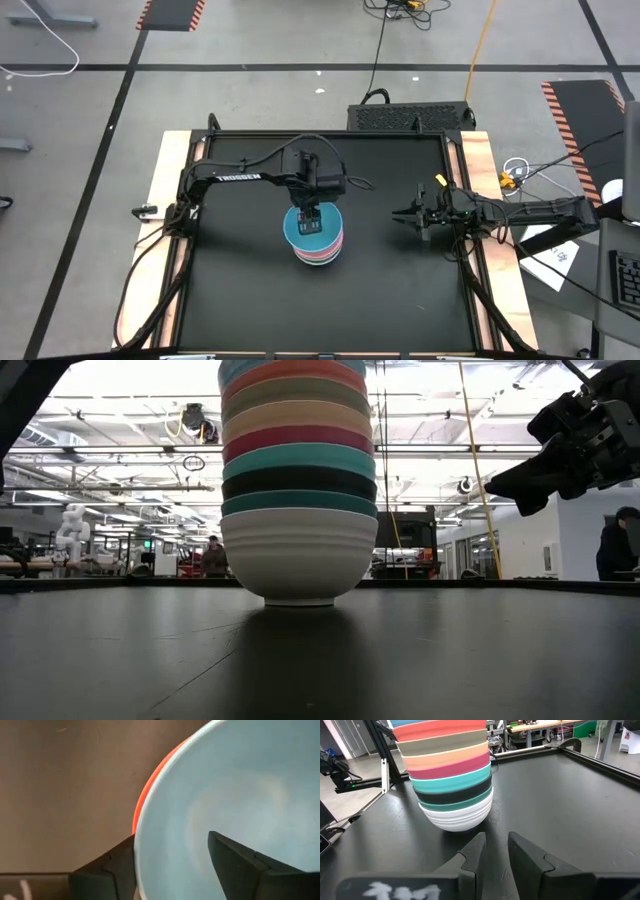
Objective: Nest bowls inside each other
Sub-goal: Stack the blue bowl on the red bowl
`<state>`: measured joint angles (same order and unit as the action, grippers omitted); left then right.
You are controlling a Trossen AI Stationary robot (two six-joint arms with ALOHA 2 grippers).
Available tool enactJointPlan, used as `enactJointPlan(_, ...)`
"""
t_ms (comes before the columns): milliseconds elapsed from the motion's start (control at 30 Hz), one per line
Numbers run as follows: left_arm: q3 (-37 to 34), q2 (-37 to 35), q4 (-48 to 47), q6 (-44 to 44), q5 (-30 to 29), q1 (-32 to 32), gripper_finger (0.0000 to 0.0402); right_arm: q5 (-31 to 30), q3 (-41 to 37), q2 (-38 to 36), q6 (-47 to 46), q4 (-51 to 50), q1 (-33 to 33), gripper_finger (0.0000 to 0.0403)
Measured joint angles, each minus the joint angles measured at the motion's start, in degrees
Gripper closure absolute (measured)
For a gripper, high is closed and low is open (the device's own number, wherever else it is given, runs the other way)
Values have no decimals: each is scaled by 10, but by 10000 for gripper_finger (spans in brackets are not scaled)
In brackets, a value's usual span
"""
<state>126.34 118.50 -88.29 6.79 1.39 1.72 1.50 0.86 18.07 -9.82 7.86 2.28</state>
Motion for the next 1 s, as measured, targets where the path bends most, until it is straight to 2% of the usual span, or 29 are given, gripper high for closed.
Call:
enactJointPlan(300,86,1,-7,-6,-20,0,149,0,0,0,0,0,0,330)
enactJointPlan(433,80,-21,-2,-4,-16,0,149,0,0,2,0,0,0,330)
enactJointPlan(633,81,-49,-18,-3,-72,6,149,1,0,5,-7,1,0,330)
enactJointPlan(867,72,-135,-17,18,-121,-10,149,2,0,13,-14,-8,0,330)
enactJointPlan(1000,19,-226,-15,51,-174,-43,158,2,0,15,2,9,0,330)
